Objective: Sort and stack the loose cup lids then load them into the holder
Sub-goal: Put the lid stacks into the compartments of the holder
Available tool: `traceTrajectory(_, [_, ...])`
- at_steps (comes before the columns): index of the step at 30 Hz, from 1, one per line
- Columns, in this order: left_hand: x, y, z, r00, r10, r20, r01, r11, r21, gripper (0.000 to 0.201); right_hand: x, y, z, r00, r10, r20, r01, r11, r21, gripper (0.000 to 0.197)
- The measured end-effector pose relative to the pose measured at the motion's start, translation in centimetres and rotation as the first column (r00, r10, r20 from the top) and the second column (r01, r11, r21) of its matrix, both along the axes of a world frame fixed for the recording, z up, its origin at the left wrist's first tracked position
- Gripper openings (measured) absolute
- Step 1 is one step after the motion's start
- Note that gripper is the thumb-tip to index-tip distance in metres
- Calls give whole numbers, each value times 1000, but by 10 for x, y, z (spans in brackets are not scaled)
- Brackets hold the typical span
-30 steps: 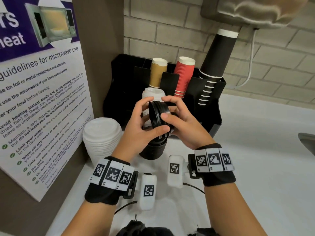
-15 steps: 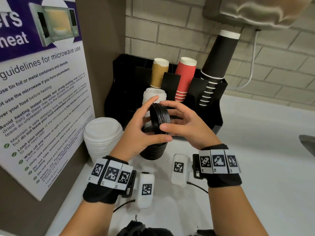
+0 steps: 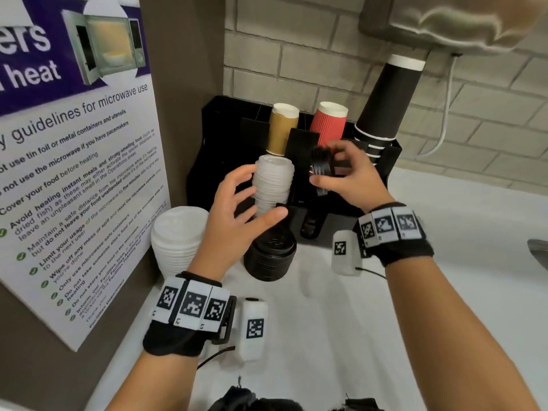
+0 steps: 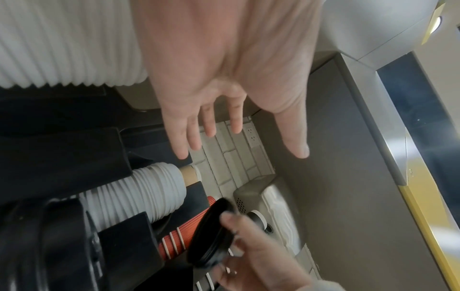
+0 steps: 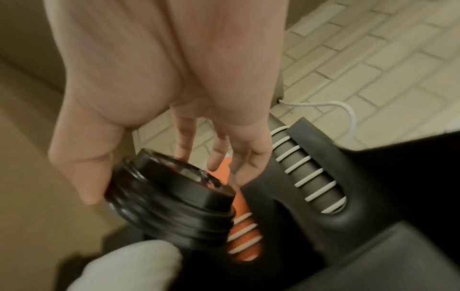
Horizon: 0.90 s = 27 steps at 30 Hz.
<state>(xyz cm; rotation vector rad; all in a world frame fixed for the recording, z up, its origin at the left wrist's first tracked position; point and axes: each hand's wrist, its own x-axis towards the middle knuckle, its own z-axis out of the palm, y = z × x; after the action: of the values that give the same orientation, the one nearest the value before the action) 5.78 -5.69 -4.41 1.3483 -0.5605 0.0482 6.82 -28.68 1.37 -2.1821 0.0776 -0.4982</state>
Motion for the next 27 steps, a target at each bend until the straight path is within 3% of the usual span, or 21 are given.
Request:
traceTrajectory(4, [-1,-1,5,999,38,-22,-38,999,-16,57,24,-15,-12,971,-28,-238,-61,933,-356,74])
traceTrajectory(9, [2,-2,1,995,92,-26,-91,995,28,41,41,-7,-26,893,-155,-423,-195,714,-672,85])
traceTrajectory(15, [3,0,1,994,108,-30,-106,993,50,37,46,-1,-45,849,-170,-500,-313,601,-736,85])
traceTrajectory(19, [3,0,2,993,116,-29,-113,991,65,36,43,1,-50,865,-180,-469,-311,541,-781,94])
traceTrajectory(22, [2,-1,3,992,118,-31,-116,991,67,35,40,3,-54,892,-190,-410,-275,492,-826,90])
traceTrajectory(27, [0,0,6,992,122,-23,-121,991,63,35,32,6,-58,902,-167,-398,-257,532,-807,76])
